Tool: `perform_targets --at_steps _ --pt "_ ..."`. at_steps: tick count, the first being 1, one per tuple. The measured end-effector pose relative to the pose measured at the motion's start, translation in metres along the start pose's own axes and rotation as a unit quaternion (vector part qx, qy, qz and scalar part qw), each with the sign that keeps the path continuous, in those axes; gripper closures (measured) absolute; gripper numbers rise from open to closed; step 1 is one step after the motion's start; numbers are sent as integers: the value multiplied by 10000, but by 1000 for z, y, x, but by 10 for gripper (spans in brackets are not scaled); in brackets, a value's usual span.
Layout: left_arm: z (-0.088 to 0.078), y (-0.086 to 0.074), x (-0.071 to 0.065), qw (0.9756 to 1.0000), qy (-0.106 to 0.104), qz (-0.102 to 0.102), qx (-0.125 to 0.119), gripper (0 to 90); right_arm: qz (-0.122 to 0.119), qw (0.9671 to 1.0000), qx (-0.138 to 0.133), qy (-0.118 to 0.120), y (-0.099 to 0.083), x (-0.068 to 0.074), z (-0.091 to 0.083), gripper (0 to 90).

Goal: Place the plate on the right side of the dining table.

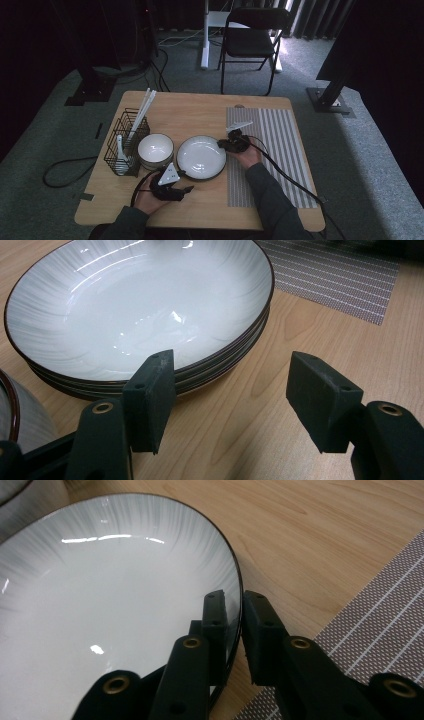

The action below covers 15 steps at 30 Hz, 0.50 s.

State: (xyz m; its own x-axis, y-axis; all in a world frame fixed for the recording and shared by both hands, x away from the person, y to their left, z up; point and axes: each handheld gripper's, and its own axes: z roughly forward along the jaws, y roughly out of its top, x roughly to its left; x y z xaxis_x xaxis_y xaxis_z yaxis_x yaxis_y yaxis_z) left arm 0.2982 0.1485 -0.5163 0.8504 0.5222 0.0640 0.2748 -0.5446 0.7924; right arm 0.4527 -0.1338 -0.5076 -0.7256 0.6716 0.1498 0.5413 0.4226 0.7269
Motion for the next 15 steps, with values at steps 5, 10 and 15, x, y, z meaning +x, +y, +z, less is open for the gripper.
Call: perform_targets --at_steps 5,10,15 --pt "0 0 1 10000 -21 -26 -2 368 149 9998 -106 -3 3 -2 -6 874" --pt "0 1 1 10000 -45 -39 -28 369 390 9990 -85 182 5 -8 -5 872" --pt "0 1 2 9999 -80 -84 -44 369 642 9973 -39 366 5 -13 -2 867"
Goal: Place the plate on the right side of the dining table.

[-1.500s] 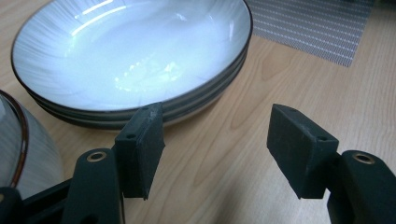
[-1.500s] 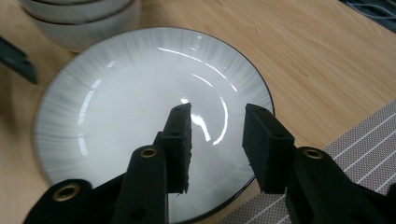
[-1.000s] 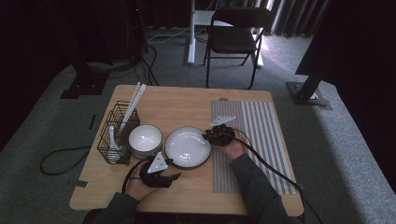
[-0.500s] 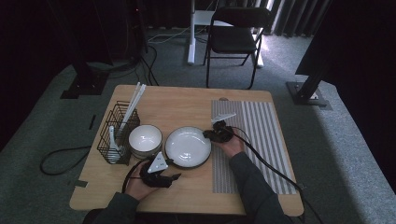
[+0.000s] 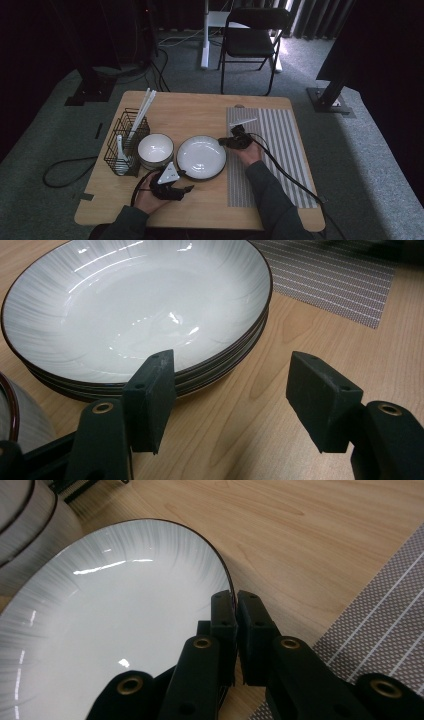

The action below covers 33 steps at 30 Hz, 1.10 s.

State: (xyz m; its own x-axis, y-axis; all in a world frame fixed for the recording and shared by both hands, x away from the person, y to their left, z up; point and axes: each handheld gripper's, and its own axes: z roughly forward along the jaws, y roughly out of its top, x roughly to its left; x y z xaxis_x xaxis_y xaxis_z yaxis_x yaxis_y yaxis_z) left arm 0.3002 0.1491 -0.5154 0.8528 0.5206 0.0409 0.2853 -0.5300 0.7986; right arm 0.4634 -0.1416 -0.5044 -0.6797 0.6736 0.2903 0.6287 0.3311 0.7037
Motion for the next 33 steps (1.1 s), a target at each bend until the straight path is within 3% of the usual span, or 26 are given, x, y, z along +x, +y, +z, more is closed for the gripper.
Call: perform_targets --at_steps 3,7,23,29,33 --pt "0 0 1 10000 -20 -26 3 370 222 9997 36 122 1 -4 0 874" --pt "0 0 3 9999 -82 -83 7 373 331 9993 39 142 1 -5 0 878" --pt "7 5 7 9997 -111 -195 3 370 293 9994 -201 -16 1 -4 -15 878" --pt "11 8 8 9998 -83 -169 47 370 216 9997 58 29 2 -2 -9 743" --pt "13 9 7 9998 -69 -176 57 370 256 9996 104 43 0 -3 -6 724"
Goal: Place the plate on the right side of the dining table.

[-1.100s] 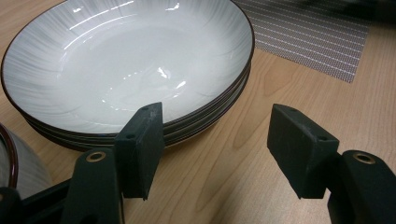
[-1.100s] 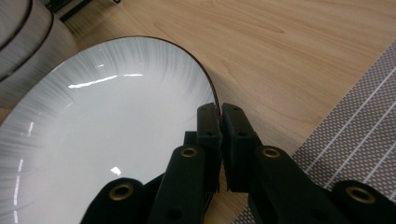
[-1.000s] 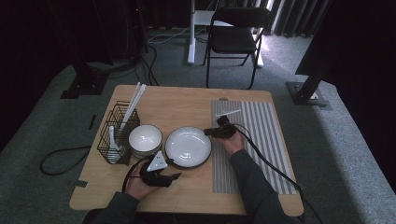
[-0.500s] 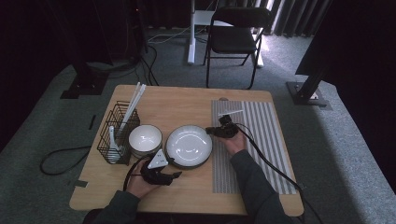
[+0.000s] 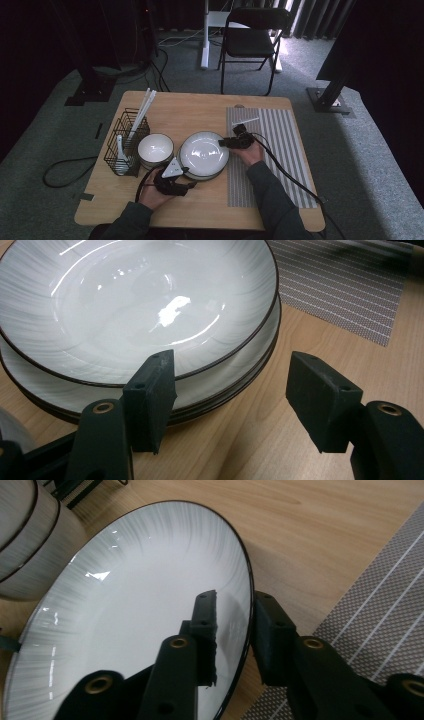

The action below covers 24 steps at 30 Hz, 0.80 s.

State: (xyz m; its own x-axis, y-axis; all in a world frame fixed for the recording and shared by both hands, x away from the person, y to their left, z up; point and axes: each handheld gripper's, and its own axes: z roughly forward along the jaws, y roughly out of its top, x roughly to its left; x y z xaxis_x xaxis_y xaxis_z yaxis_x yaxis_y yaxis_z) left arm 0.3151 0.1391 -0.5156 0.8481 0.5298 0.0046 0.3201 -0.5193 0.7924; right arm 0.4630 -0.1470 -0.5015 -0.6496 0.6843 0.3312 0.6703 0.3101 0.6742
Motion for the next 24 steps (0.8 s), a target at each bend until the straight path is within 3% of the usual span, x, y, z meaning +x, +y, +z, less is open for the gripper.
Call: perform_targets --at_steps 1,4,13,19,24 --pt "2 1 0 10000 7 -14 1 370 114 9999 74 103 0 -2 2 659" --pt "6 2 0 10000 23 9 48 369 156 9996 171 141 -2 -4 5 669" --pt "10 4 1 9999 122 -9 57 367 427 9989 -18 196 -4 -9 1 729" --pt "13 4 1 9998 195 2 79 366 781 9959 -181 408 -7 -16 -5 790" --pt "17 3 -1 9997 186 36 174 365 898 9946 -320 408 -9 -18 -9 808"
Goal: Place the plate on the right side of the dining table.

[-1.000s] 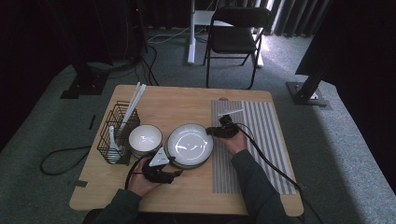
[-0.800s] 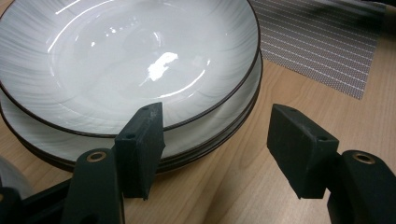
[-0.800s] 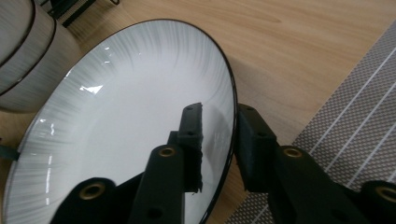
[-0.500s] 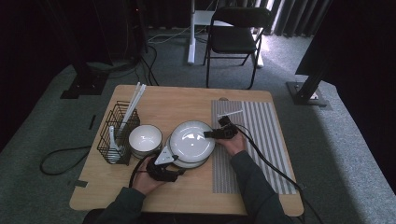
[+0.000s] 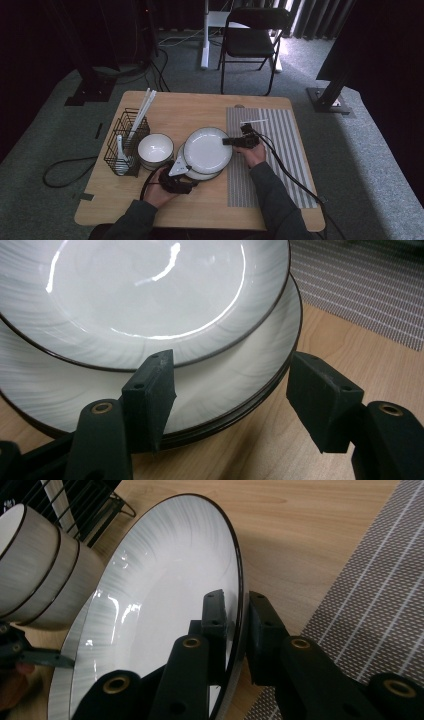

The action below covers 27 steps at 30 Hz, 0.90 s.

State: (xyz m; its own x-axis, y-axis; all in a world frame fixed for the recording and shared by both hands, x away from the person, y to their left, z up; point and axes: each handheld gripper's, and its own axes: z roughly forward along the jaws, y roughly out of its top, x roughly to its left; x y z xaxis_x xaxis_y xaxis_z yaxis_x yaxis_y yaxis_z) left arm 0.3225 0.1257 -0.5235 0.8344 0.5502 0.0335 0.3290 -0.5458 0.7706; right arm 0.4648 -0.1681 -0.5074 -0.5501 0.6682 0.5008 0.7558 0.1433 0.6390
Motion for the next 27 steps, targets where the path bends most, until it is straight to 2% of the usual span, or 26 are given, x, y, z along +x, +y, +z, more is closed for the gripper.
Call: perform_targets --at_steps 5,14,21,27 --pt "3 -1 -2 9999 15 69 95 363 60 9998 -176 -83 1 4 -4 827" --pt "2 -2 -3 9999 59 90 87 363 69 9988 -390 -288 4 15 -7 838" --pt "1 -2 -4 9999 84 80 50 363 114 9974 -526 -485 4 16 -12 837" --pt "0 -3 -4 9999 80 69 38 363 202 9966 -631 -479 5 13 -22 835"
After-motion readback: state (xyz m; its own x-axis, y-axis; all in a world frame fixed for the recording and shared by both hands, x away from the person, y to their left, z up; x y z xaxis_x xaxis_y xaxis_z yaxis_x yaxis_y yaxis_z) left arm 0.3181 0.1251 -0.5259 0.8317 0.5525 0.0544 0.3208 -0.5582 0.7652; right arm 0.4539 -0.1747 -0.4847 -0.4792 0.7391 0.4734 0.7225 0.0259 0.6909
